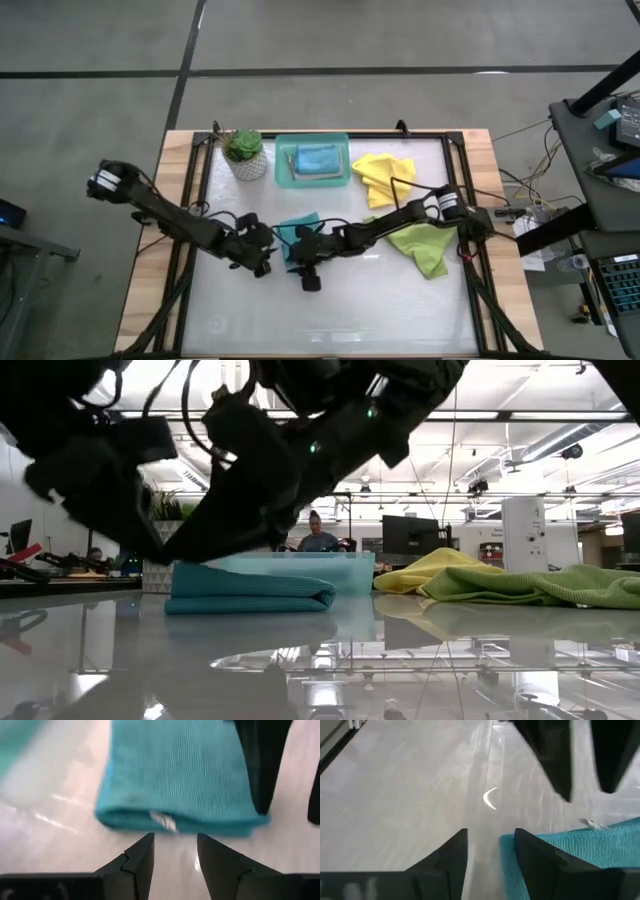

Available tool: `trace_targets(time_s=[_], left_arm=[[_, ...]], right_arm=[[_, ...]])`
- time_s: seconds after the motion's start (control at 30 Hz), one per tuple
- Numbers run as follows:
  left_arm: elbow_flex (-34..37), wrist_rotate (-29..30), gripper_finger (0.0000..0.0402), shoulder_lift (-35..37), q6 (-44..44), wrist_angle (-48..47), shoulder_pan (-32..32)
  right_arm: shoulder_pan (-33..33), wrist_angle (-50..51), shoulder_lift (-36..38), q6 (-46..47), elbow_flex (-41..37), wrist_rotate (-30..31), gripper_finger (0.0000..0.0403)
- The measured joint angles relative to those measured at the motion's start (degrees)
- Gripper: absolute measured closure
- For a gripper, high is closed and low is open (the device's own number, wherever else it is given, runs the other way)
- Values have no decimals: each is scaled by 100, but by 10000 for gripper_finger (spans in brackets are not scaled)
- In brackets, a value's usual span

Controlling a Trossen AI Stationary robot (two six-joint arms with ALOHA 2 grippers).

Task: Fold microfiber towels
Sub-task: Fold the light blue microfiber cloth

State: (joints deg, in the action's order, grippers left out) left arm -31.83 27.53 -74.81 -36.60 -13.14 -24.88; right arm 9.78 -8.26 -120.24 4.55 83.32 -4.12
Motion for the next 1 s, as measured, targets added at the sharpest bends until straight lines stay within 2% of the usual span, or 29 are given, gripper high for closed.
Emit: trace_targets(time_s=[0.1, 0.23, 0.5, 0.77, 1.0], left_arm=[[0, 509, 267, 92, 16, 130, 8], [0, 893, 267, 13, 155, 461, 36], [0, 1089, 267, -686, 569, 1448, 253], [-9, 1124, 267, -1423, 545, 1519, 431], [-11, 1093, 267, -1515, 524, 1316, 458]], right_arm=[[11, 343, 203, -191, 12, 2, 244], [11, 934, 543, -317, 12, 73, 250], [11, 1833, 837, -417, -20, 878, 268], [-7, 1597, 795, -264, -483, 1329, 269], [-66, 1319, 791, 14, -1119, 1329, 269]])
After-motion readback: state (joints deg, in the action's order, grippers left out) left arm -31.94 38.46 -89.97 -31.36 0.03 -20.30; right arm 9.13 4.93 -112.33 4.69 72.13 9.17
